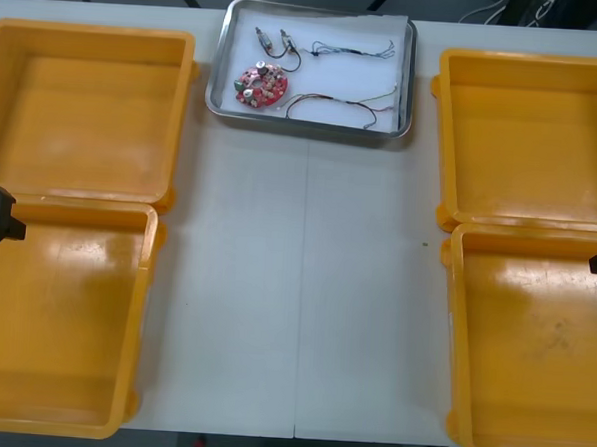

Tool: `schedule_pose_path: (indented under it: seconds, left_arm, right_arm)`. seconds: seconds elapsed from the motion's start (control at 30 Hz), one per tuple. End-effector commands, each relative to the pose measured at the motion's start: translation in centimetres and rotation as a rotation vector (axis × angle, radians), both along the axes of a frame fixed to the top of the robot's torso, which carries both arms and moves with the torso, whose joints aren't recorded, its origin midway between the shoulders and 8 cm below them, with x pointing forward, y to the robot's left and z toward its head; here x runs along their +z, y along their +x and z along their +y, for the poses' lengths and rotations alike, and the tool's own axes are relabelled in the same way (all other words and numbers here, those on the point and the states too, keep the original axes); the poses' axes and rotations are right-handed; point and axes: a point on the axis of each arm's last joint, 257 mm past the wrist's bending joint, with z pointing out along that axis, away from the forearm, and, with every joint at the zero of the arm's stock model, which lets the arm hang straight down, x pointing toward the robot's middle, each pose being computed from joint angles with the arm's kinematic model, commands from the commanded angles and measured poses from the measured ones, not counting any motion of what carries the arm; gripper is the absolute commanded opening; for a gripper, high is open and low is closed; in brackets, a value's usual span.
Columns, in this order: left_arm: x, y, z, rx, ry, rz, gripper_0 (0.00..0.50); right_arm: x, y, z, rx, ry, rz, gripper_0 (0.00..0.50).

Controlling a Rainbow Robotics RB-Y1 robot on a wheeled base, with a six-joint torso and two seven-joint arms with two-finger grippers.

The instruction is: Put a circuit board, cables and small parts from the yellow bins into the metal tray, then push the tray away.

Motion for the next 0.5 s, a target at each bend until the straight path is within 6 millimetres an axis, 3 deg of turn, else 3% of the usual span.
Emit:
schedule_pose_path:
  seconds: [0.03, 0.5]
  left_arm:
    - [1.55, 0.23, 1.17, -0.049, 0.072, -0.029, 0.500]
    - [1.55, 0.23, 1.17, -0.049, 0.072, -0.029, 0.500]
  right_arm:
    - [0.80, 0.12, 0.02, 0.015, -0.004, -0.025, 0.500]
    - [0.80, 0.12, 0.02, 0.015, -0.004, -0.025, 0.500]
